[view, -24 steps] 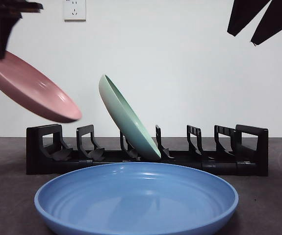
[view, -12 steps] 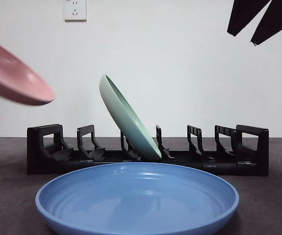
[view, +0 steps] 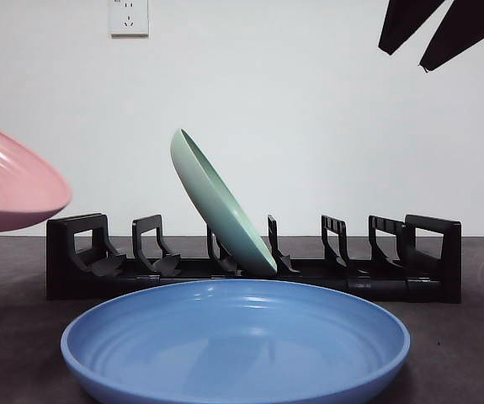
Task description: Place the plate
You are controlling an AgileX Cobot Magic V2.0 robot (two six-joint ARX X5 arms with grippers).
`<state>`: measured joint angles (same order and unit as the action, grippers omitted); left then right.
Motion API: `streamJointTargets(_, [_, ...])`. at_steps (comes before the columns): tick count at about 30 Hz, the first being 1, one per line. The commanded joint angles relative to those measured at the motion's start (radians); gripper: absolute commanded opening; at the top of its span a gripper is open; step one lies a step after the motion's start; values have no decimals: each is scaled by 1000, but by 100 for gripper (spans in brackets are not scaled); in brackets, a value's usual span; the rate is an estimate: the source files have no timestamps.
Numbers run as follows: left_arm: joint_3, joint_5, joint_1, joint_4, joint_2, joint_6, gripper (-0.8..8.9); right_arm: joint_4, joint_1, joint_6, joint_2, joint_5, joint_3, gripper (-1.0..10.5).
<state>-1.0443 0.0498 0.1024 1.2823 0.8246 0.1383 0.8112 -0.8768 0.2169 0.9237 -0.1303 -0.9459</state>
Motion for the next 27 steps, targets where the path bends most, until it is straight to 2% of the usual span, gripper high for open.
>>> streamJointTargets(1, [56, 95, 1, -20, -48, 82, 15, -8, -10, 4, 7, -2, -17, 256])
streamJointTargets(5, [153, 238, 7, -65, -104, 166, 15, -10, -10, 4, 7, -2, -17, 256])
streamJointTargets(9, [248, 294, 32, -135, -120, 237, 15, -10, -10, 4, 7, -2, -17, 256])
streamJointTargets(18, [403, 296, 146, -298, -115, 370, 15, -11, -10, 5, 7, -2, -17, 256])
streamJointTargets(27, [420, 271, 272, -459, -6, 449, 15, -19, -10, 5, 7, -2, -17, 256])
